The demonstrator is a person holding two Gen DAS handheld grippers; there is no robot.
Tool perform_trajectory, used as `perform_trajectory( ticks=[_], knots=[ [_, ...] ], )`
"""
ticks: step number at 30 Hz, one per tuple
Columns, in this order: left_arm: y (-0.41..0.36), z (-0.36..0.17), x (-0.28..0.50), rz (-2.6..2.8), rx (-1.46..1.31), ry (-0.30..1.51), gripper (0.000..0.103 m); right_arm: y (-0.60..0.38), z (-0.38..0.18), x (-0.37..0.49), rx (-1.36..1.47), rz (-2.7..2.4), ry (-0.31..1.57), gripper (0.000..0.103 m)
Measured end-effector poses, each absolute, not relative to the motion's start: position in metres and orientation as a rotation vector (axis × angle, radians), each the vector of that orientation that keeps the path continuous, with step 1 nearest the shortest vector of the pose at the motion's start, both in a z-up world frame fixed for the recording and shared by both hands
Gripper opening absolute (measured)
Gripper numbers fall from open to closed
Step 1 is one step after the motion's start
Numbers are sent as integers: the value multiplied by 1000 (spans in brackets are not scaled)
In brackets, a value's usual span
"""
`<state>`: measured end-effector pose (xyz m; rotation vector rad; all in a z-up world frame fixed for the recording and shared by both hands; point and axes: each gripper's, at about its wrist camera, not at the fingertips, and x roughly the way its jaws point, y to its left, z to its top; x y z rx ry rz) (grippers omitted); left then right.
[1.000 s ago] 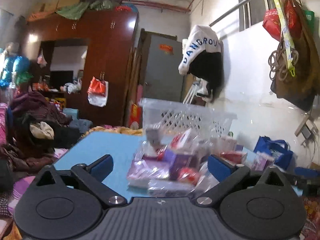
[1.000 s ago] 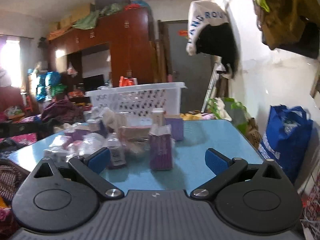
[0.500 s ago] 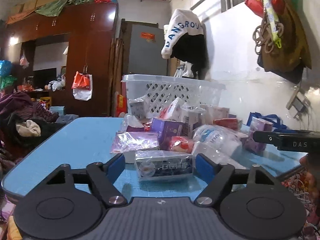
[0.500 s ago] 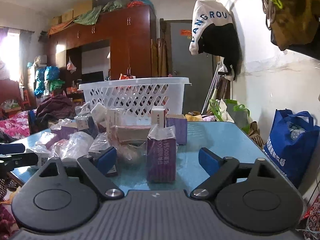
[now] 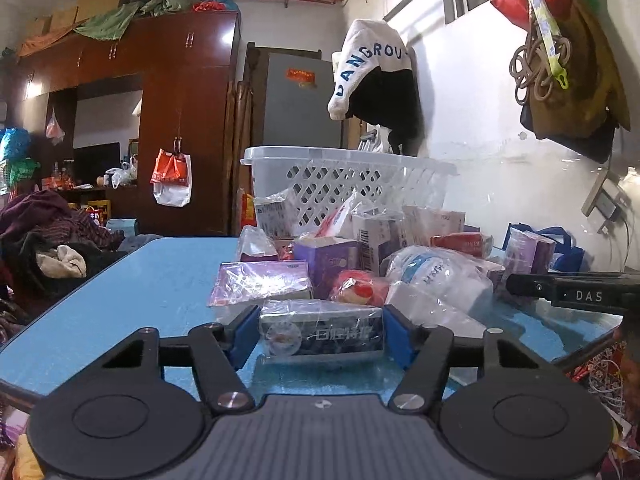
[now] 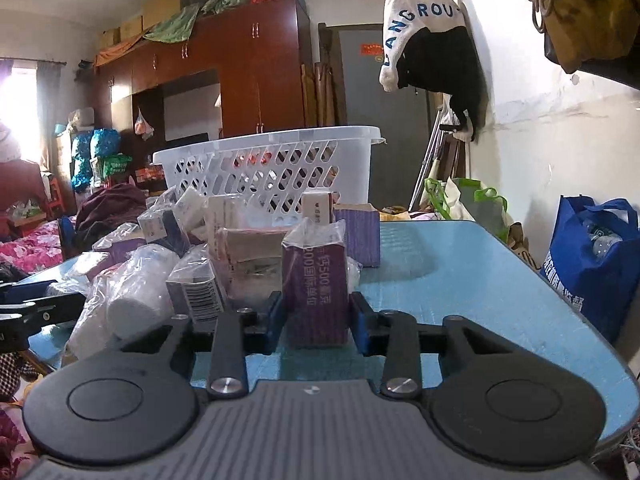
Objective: Organize objects
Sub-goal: 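Grasp the white blister-pack box with left gripper while right grasps purple box, then carry both boxes into the white basket and open both grippers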
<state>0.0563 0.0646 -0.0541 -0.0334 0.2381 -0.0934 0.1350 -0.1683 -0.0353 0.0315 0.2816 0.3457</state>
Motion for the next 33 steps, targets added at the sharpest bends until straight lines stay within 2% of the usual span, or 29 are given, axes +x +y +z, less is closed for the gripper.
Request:
perform_trajectory(
  ticks=[12,19,27,33],
  knots=[
    [69,-58,53,-101,-25,232,67,-183,-23,135,63,379,272,38],
    [91,-20,50,-144,-94,133,67,-188,17,155,91,451,245,38],
    [101,72,116,-201,-52,58,67,-139,80,208,-35,557,152,38],
    [86,121,235,-227,-52,223,67,-101,99,281,-139,525,186,38]
  ],
)
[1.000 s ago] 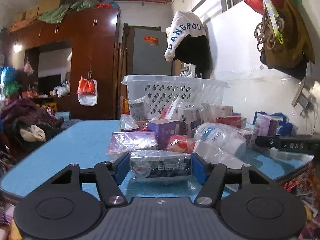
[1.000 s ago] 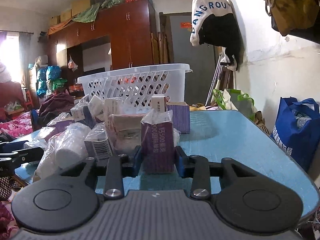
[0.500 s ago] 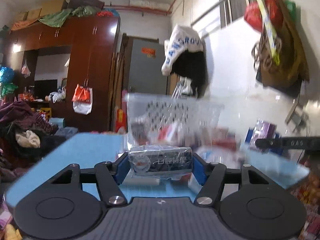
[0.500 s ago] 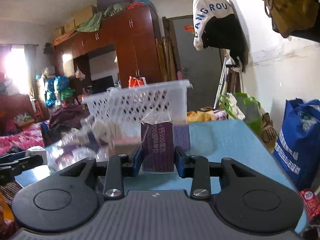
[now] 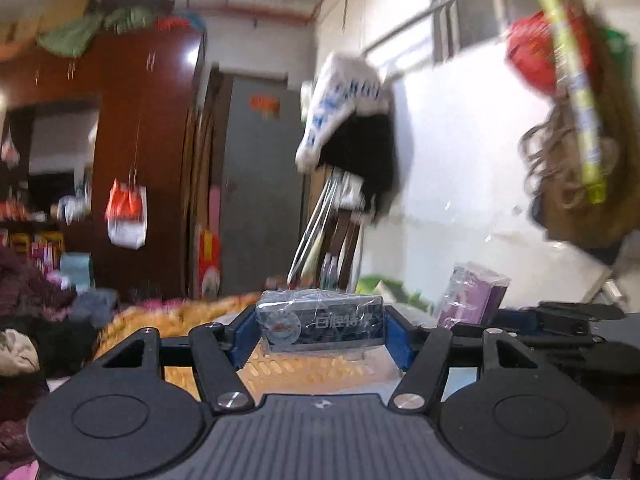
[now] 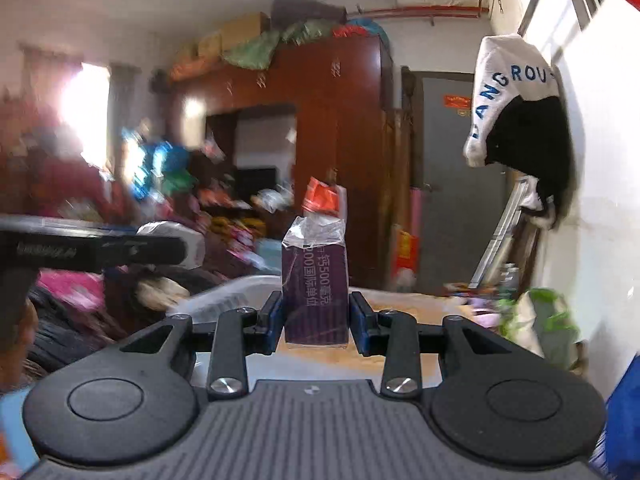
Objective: Organize objects
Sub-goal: 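Carry both boxes into the white basket and open both grippers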
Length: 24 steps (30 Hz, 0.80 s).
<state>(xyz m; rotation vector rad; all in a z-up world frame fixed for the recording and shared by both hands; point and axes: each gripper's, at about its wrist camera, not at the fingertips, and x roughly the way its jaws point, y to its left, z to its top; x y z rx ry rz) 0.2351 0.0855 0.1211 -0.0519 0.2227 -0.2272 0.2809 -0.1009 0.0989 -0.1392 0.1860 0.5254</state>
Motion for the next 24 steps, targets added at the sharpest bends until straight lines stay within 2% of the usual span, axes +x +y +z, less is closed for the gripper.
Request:
perform_trajectory(
  ticks=[4,8,9,10,12,13,18,24],
  knots=[
    [75,111,288,-193,-24,333,67,-95,84,319,-151,504,260,38],
    [77,92,304,-172,-58,374,69,-98,72,325,-125,490,286,39],
    [79,89,302,-168,-60,369,76,-100,71,324,-121,490,295,50],
    [81,87,300,-165,-60,366,88,-101,74,320,-120,484,291,73],
    [83,88,289,-167,-49,342,95,-107,78,304,-118,454,237,98],
    [84,89,281,-167,-45,323,95,-115,77,289,-110,453,192,103],
    [100,88,212,-178,-101,277,95,-150,71,230,-42,489,151,103],
    [96,36,107,-172,-107,215,95,-178,32,176,53,426,160,103]
  ],
)
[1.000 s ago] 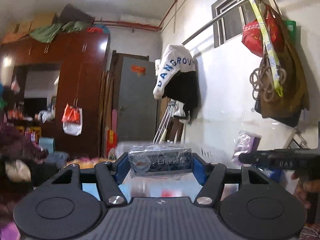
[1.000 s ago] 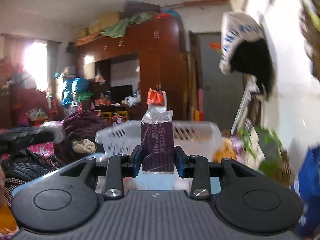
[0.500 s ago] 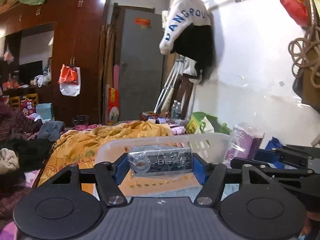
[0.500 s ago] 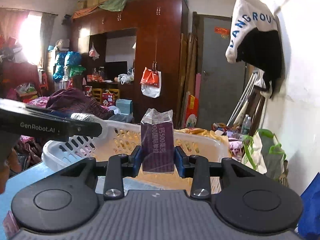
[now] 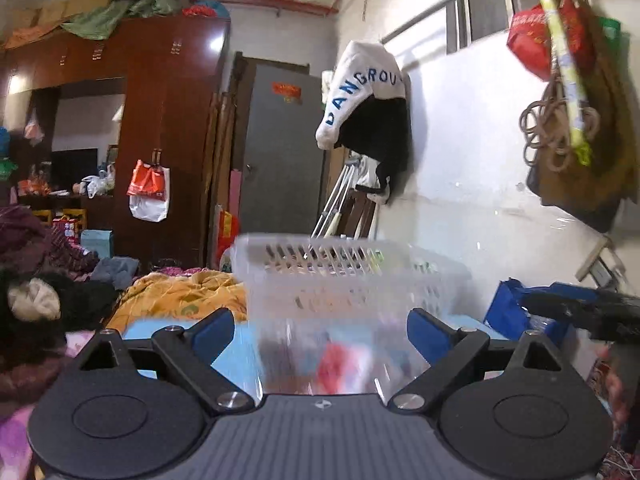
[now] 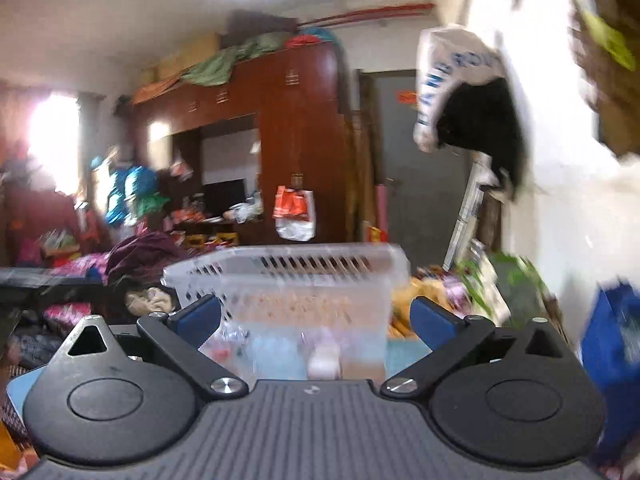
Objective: Organize objects
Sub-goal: 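Carry both boxes into the white basket and open both grippers, then grasp the purple barcode box with right gripper while left grasps clear bag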
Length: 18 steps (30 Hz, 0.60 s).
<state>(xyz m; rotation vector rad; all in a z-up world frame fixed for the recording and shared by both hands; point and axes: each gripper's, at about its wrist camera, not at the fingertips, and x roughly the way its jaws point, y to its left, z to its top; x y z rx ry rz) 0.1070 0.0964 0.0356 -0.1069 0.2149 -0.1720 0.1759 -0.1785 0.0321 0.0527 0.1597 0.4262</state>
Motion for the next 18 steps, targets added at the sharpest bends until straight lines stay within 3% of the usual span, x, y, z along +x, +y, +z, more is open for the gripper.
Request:
perform_trajectory(
  ticks=[6,11,14,16,18],
  knots=[
    [66,-5,64,-195,-97,233,95,-173,-3,150,124,390,154,103],
    [36,-24,45,-229,-23,196,95,-153,-11,135,2,384,90,103],
    [28,-33,47,-243,1,220,85,-156,-18,131,19,435,97,91],
    [31,-40,51,-260,3,257,70,-156,-21,130,20,444,116,79],
    [34,-48,53,-245,17,282,65,-154,-22,133,12,451,133,69]
  ],
)
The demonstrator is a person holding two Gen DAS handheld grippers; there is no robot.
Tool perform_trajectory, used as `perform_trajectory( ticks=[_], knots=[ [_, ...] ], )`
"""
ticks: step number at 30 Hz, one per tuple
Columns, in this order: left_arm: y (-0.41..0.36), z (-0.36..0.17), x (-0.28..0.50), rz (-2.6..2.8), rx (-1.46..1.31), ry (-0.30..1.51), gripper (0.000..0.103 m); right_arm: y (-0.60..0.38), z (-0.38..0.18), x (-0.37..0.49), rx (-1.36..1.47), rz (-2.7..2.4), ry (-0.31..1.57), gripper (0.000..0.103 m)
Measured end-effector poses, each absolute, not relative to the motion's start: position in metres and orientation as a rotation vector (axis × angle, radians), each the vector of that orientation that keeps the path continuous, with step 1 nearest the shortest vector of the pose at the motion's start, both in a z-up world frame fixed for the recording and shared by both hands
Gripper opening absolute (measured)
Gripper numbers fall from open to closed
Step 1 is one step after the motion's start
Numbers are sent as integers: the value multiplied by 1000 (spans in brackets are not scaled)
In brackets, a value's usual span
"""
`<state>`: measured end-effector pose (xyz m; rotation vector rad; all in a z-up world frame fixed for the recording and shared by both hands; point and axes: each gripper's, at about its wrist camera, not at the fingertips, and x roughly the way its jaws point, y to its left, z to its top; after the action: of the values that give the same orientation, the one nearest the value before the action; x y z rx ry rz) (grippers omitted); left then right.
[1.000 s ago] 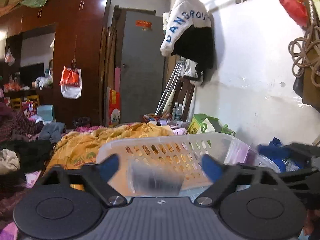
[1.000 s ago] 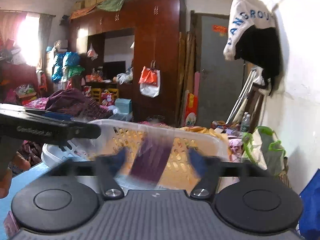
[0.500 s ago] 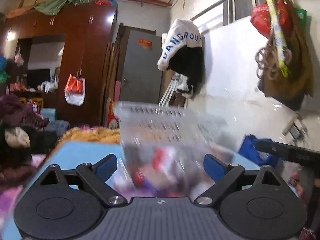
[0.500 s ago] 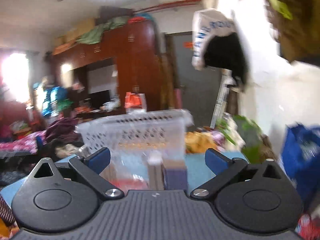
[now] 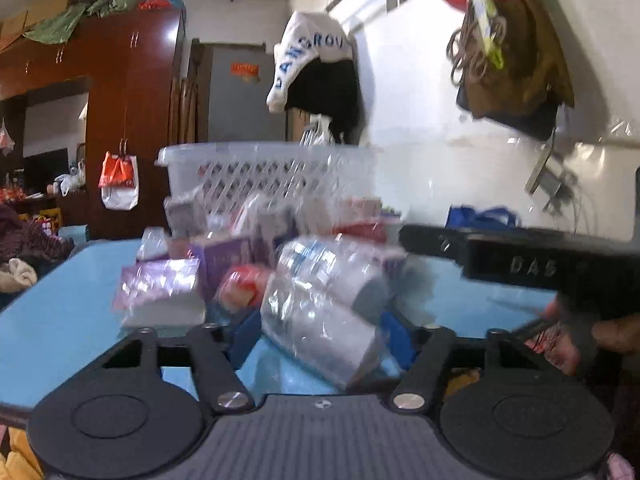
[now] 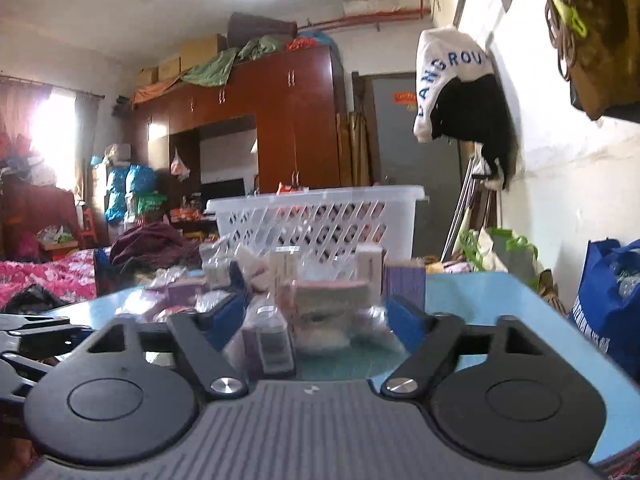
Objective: Organize objects
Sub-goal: 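Grasp the purple barcode box with right gripper while left grasps clear bag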
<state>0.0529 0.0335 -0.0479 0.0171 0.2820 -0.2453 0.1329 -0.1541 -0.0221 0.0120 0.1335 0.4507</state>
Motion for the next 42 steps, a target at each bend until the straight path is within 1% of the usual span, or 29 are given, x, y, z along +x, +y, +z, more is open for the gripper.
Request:
perform_trajectory(
  ticks=[1,2,7,11,12,14,15,16,20,22,24,29,30,31,35,36,37,38,39,40,42],
  knots=[
    [35,-50,54,-234,22,289,64,-153,-23,134,14,458,140,62],
    [40,-51,52,-230,17,282,64,-150,-23,135,14,472,146,60],
    [56,-50,40,-167,22,219,64,-133,-33,128,-31,509,134,58],
    [55,-52,37,-169,24,199,69,-128,-36,124,-64,506,120,57],
    [54,-52,36,-179,21,200,69,-129,-35,124,-64,506,123,54],
    [51,-53,36,-182,36,201,69,-132,-36,126,-65,506,141,42],
    [50,-53,35,-178,46,200,69,-132,-37,126,-64,498,154,33],
    [49,-53,35,-175,51,198,69,-133,-37,128,-64,488,167,32],
    [50,-55,38,-180,35,213,69,-124,-41,130,-91,501,184,32],
    [48,-57,41,-184,41,220,71,-117,-43,131,-124,475,167,36],
    [46,-60,42,-188,48,224,72,-117,-45,131,-120,470,162,36],
    [43,-61,42,-190,52,216,71,-122,-42,131,-107,446,155,37],
    [43,-61,41,-189,57,213,71,-122,-39,131,-106,439,150,47],
    [42,-61,41,-191,60,210,71,-121,-37,132,-114,450,145,54],
    [41,-62,40,-203,63,205,71,-114,-36,140,-127,470,176,51],
    [42,-62,39,-205,64,204,71,-114,-36,140,-125,483,178,42],
    [42,-62,39,-207,65,202,71,-115,-37,138,-126,486,176,36],
    [43,-62,39,-209,66,200,71,-117,-37,135,-129,489,168,36],
    [43,-62,39,-208,69,197,61,-120,-36,132,-126,491,158,36],
    [43,-62,39,-200,76,195,45,-123,-35,128,-121,491,146,36],
    [41,-62,36,-173,91,178,44,-128,-31,120,-112,492,117,36]
  ],
)
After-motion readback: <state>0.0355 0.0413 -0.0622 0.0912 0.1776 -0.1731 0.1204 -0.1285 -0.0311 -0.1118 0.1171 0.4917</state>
